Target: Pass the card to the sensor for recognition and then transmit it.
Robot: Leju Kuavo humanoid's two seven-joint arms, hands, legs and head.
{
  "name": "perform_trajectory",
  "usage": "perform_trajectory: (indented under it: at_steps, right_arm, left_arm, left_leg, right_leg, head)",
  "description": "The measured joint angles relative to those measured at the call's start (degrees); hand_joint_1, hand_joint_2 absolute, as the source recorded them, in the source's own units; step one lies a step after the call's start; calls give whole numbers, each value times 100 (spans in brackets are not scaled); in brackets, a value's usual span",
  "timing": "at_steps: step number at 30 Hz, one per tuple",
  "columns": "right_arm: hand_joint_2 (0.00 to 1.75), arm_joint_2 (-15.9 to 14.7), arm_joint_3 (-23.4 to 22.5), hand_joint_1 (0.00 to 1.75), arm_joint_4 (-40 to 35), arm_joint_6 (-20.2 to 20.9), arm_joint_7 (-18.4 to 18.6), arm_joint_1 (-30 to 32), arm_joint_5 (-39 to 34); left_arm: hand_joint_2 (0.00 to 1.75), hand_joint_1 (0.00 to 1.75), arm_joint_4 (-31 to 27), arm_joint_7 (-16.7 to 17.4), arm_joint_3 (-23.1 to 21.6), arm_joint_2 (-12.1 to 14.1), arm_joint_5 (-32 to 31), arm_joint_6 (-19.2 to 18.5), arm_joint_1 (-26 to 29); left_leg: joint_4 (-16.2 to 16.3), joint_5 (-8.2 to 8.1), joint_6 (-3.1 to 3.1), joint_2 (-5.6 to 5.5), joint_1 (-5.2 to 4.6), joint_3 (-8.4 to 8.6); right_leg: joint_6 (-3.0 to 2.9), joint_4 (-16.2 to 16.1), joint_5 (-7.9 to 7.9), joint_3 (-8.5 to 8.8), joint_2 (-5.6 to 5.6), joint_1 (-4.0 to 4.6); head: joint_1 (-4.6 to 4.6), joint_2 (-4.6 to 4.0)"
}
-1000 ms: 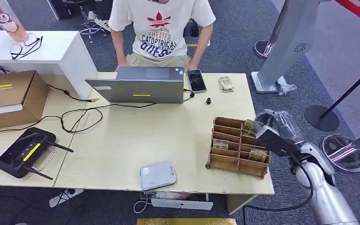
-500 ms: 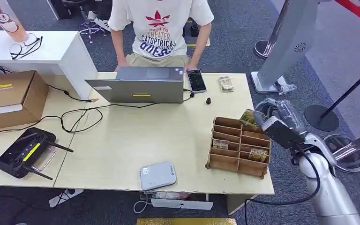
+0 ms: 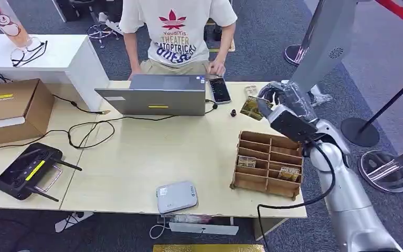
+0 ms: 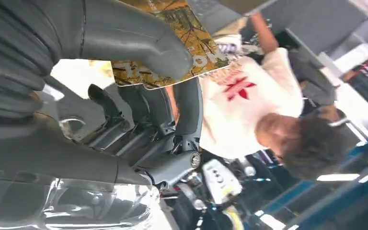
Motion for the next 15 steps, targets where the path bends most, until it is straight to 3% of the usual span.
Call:
perform_trajectory:
  at_steps: [15]
  right_arm:
    - [175,793,824,175,1189,-50,57,-1398,11]
  left_arm:
    - [0,0,0,103,-122,-2,-59,15,-66]
  left_leg:
    - [0,4,-2,-2,0,-1]
  right_leg:
    - [1,0,1,-1,-1,0]
  head:
    - [0,0]
